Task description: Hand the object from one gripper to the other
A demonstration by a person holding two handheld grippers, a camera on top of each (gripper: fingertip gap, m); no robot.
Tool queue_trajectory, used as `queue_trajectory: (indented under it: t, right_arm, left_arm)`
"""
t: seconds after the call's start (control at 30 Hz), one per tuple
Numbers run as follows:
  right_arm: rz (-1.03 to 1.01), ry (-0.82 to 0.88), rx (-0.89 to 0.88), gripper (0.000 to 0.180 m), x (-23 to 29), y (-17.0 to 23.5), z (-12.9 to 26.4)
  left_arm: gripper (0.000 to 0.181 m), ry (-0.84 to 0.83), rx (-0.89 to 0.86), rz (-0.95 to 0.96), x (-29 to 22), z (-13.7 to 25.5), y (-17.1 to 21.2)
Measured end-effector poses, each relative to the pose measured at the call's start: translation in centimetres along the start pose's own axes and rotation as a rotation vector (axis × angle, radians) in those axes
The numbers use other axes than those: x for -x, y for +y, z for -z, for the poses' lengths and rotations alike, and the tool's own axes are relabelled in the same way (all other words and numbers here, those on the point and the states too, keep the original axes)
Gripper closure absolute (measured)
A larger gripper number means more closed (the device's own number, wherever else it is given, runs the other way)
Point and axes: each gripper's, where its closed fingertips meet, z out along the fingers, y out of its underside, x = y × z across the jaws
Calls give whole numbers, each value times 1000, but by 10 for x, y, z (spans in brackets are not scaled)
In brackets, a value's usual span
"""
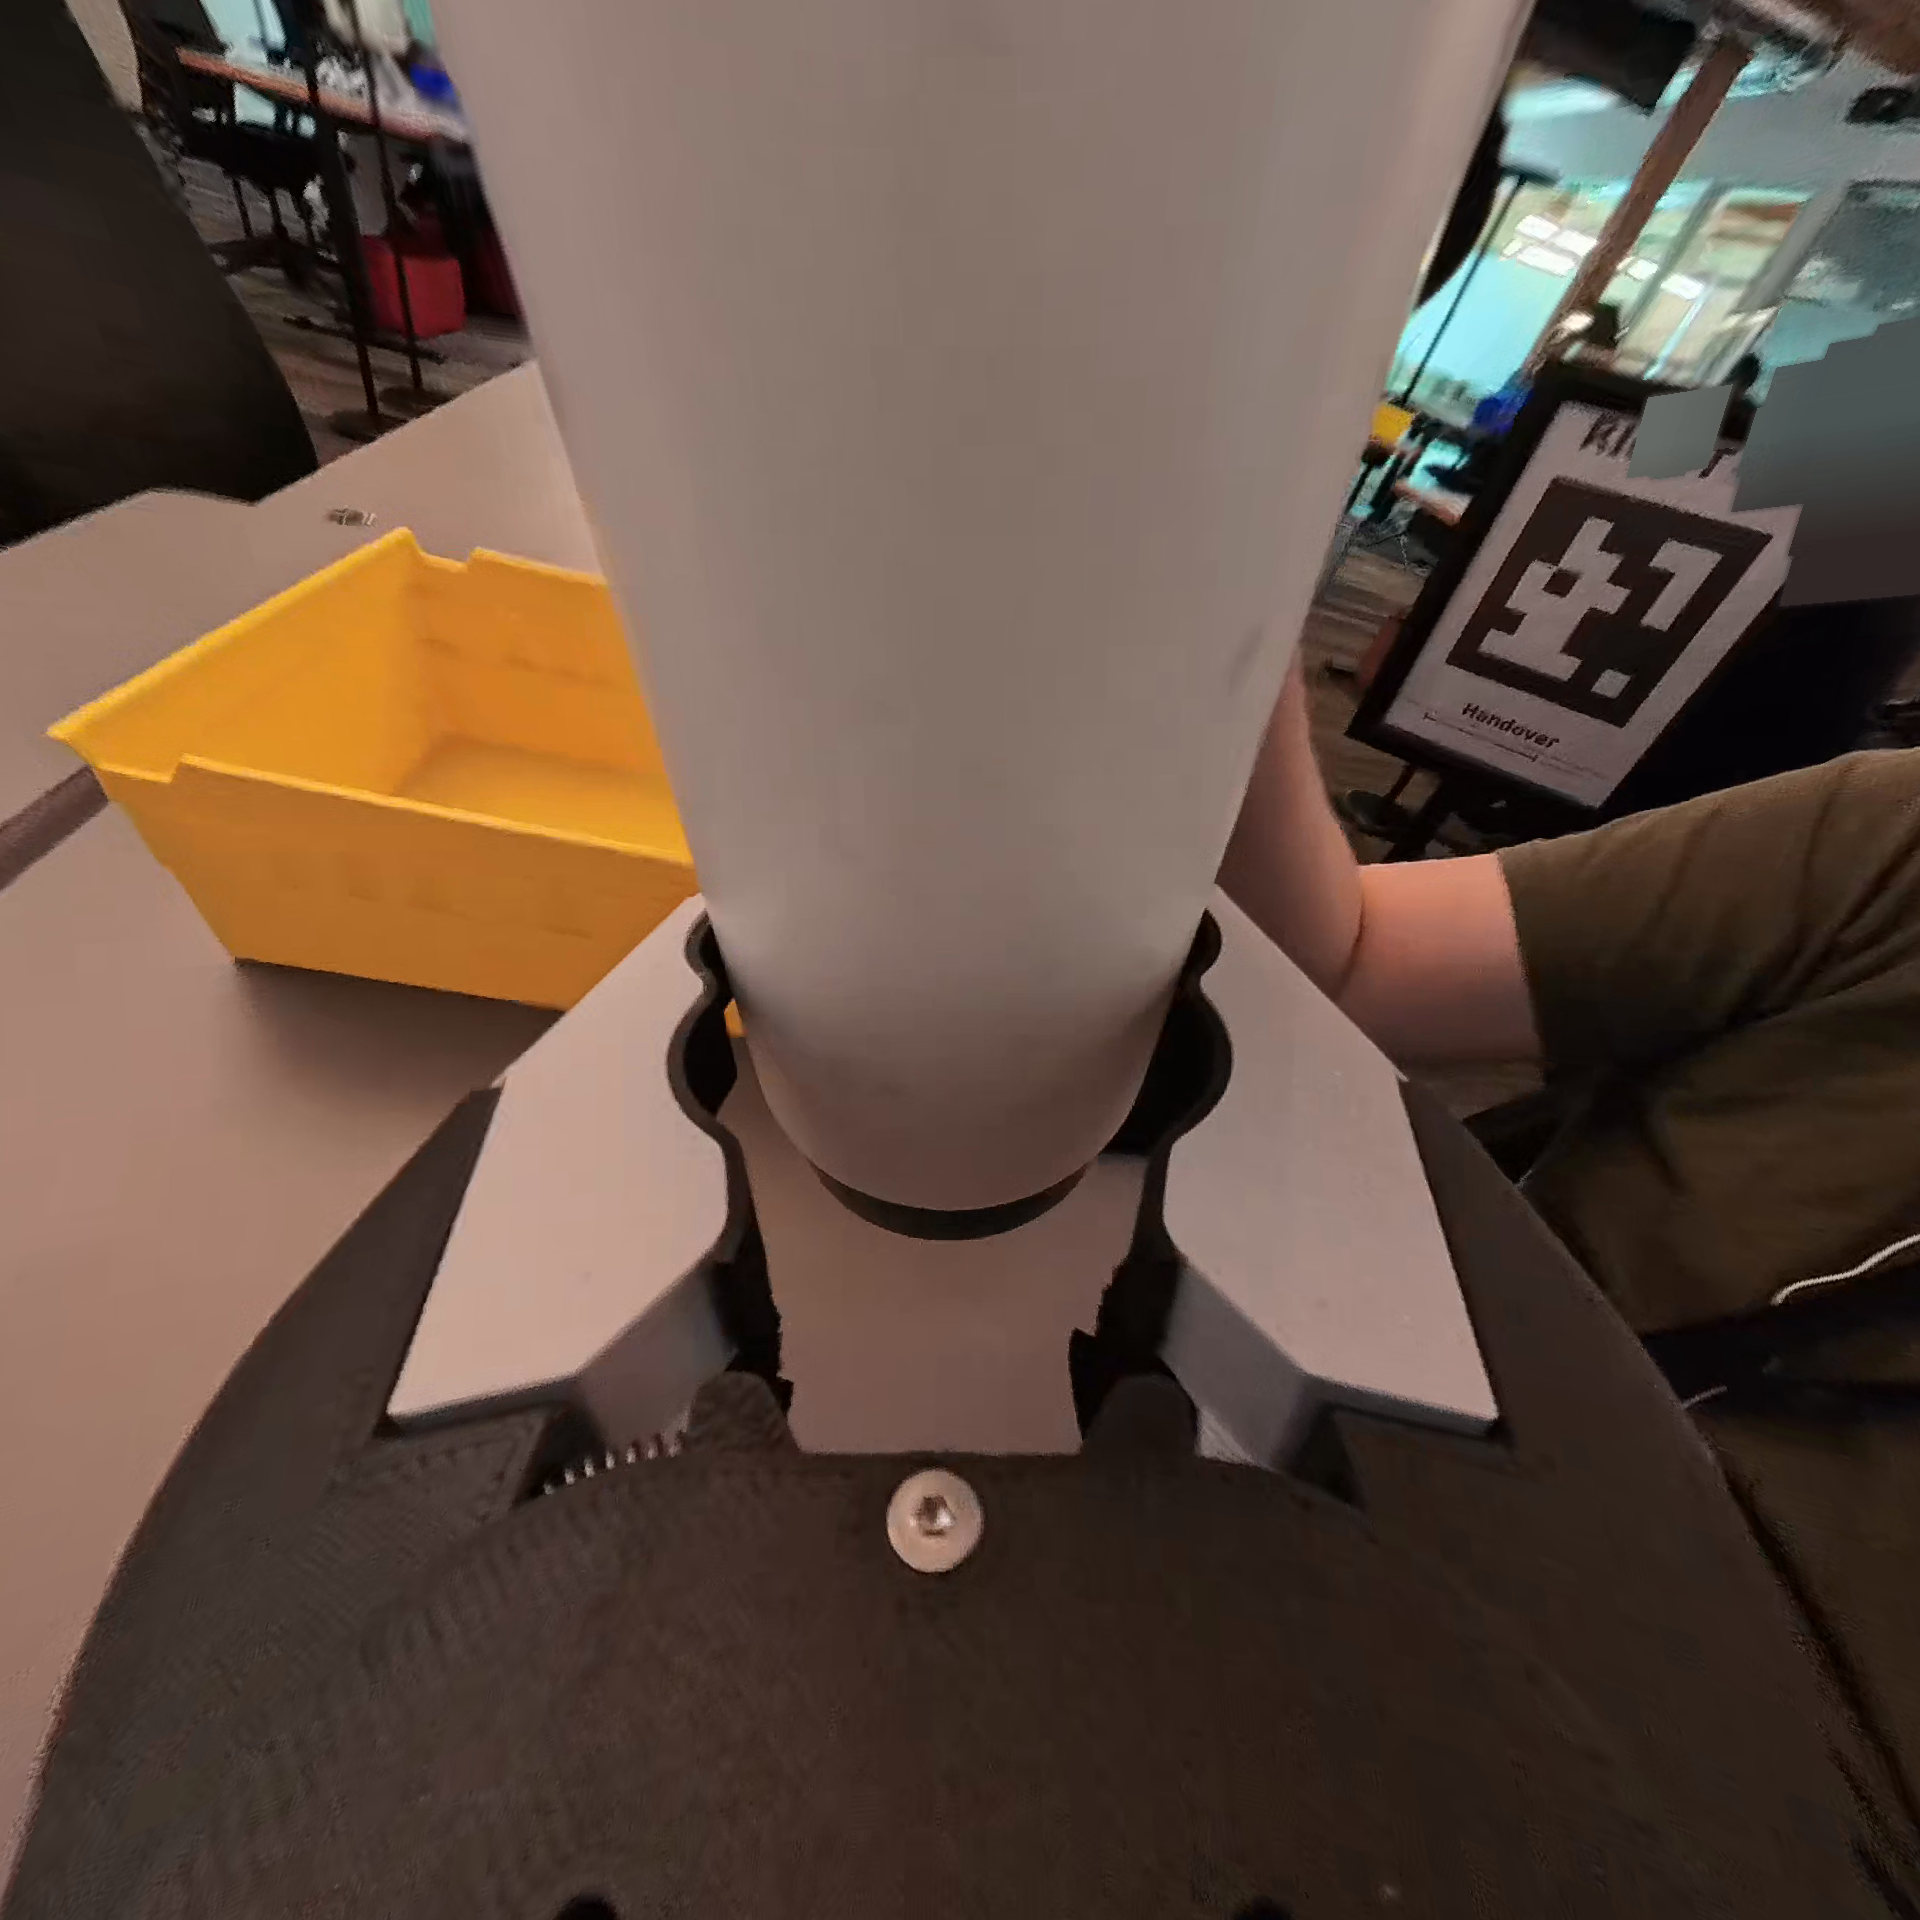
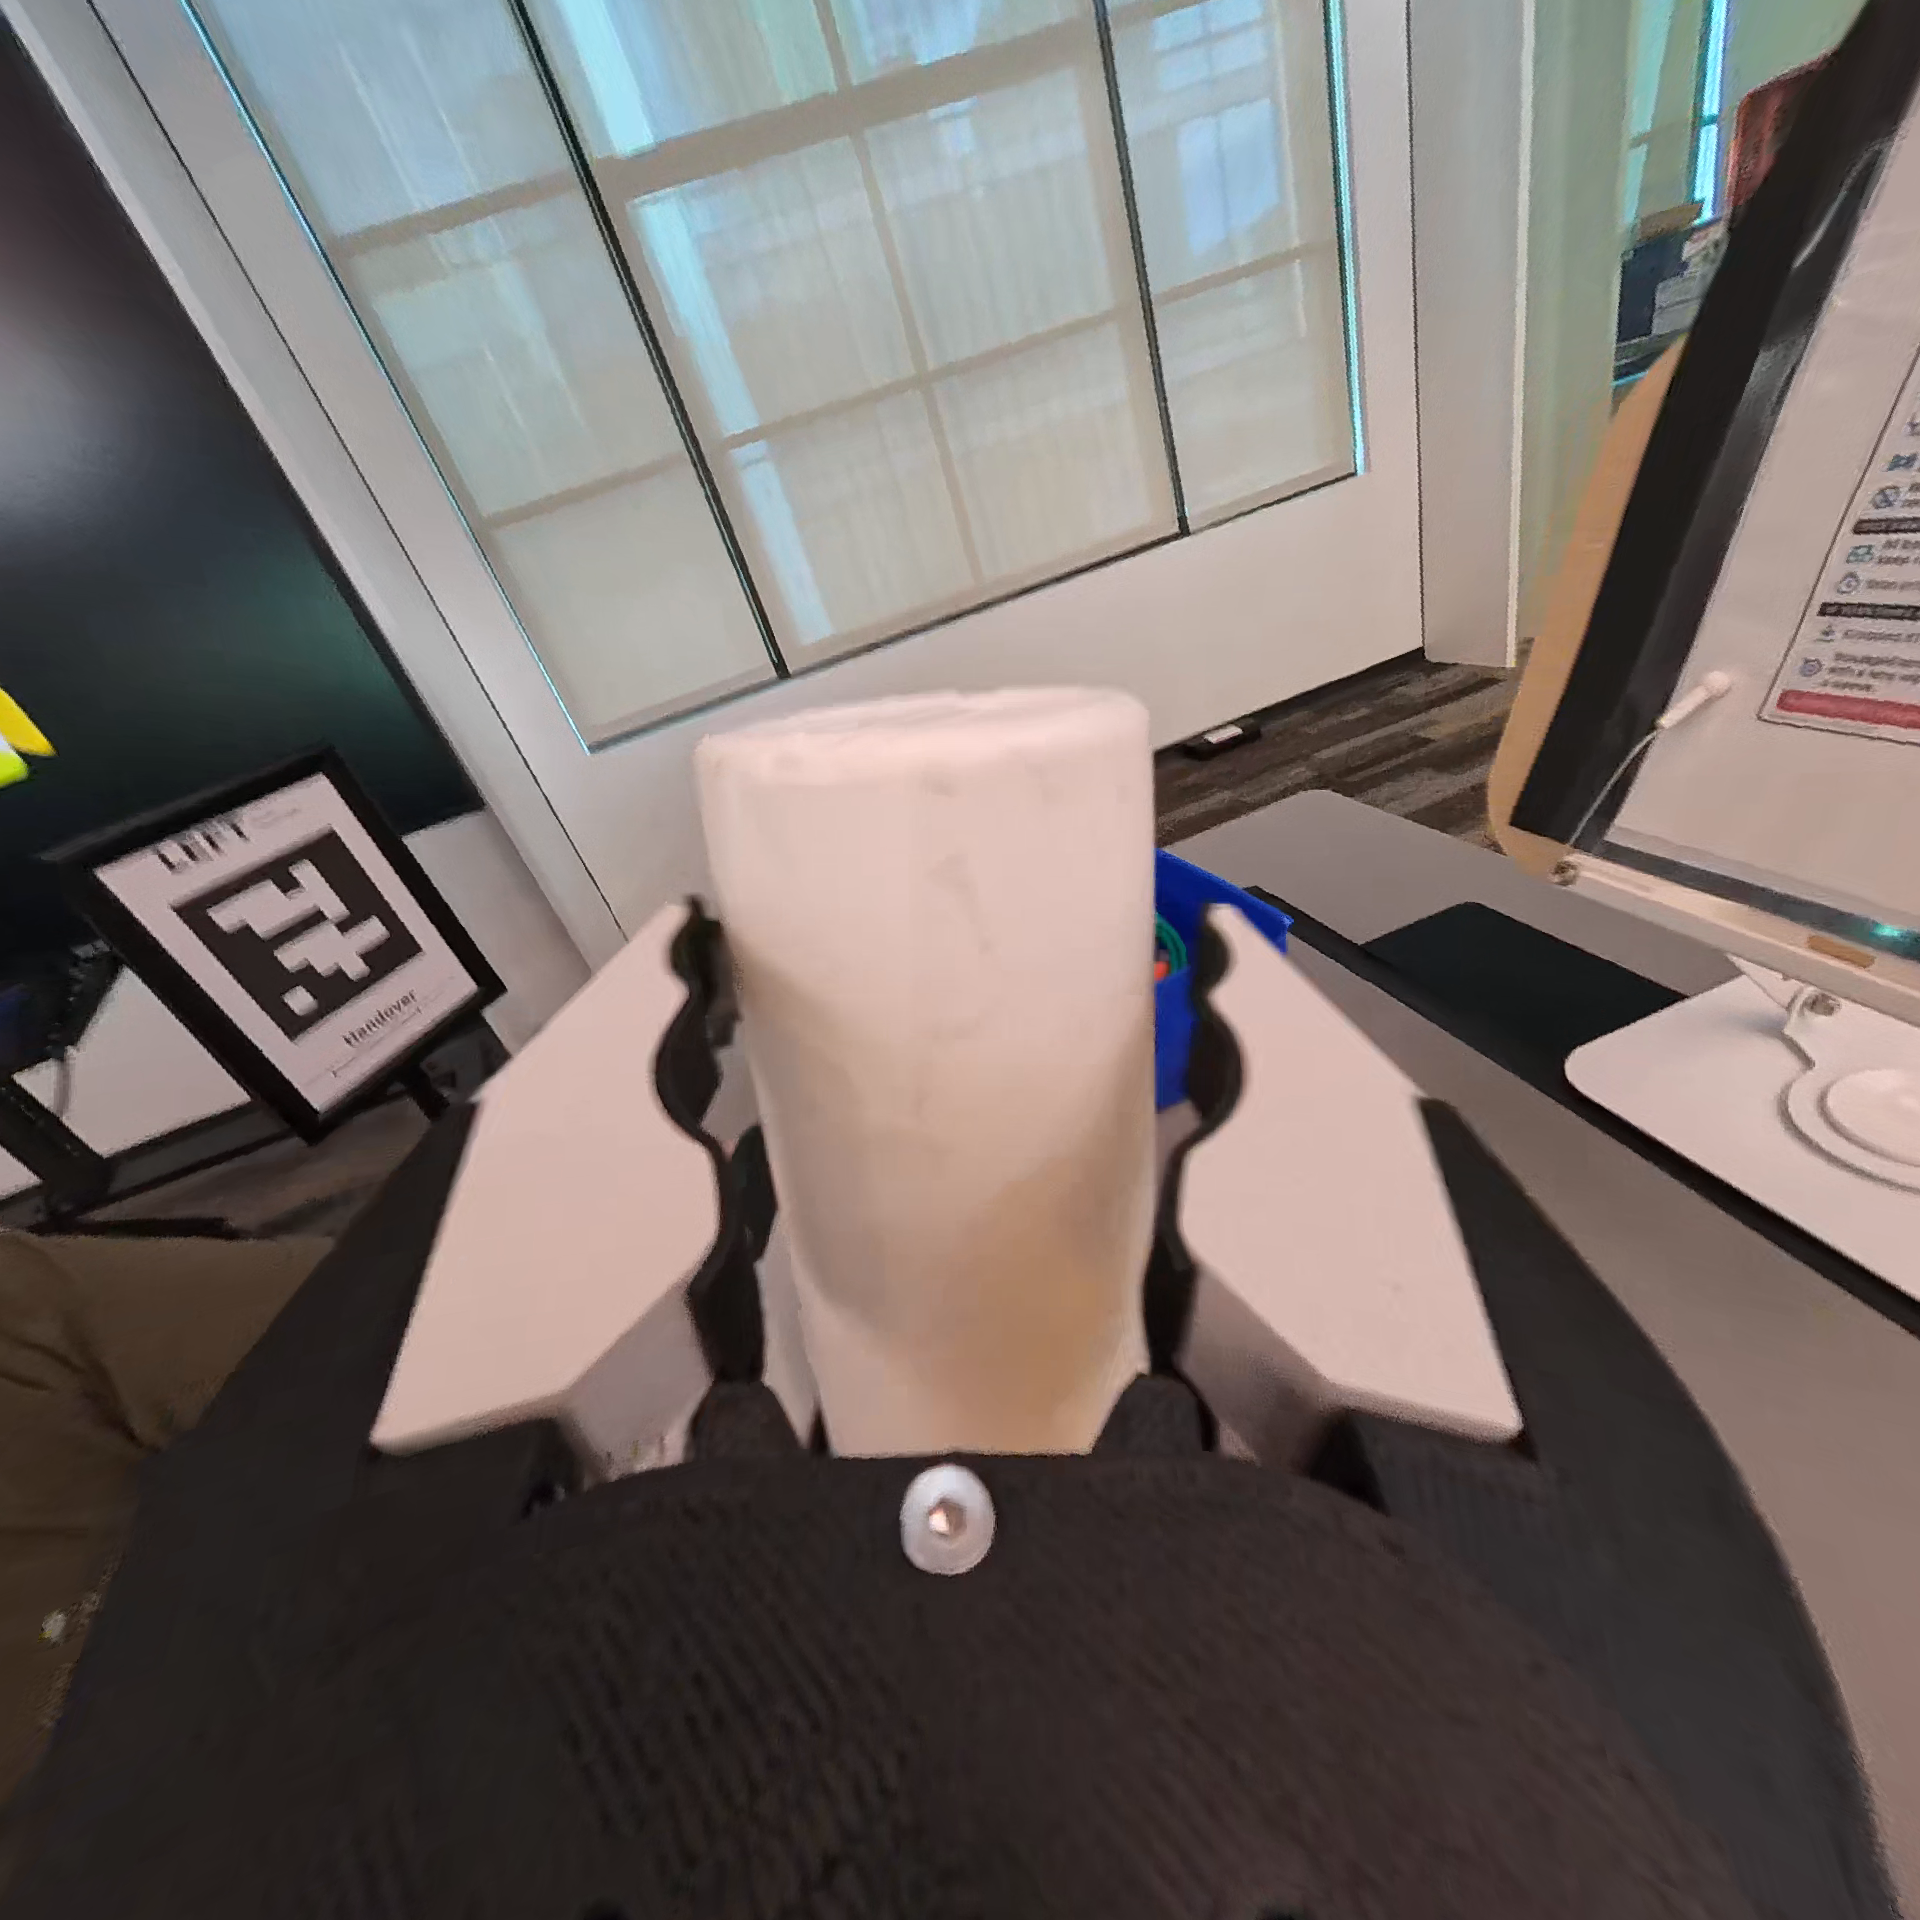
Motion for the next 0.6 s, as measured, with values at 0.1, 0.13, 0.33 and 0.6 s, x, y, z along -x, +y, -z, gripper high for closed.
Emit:
queue_trajectory:
  t: [0.1,0.13,0.33,0.6]
  right_arm:
    - [105,66,87,60,-4,11,-1]
    - [139,71,86,60,-4,10,1]
    - [127,30,-1,69,-4,-5,11]
    - [130,198,129,69,-61,22,18]
  left_arm:
    - [95,54,-97,28,-10,7,-21]
    - [95,45,-113,31,-10,11,-25]
    - [95,-206,-118,-29,18,66,-45]
    - [96,-751,-62,-67,54,189,-56]
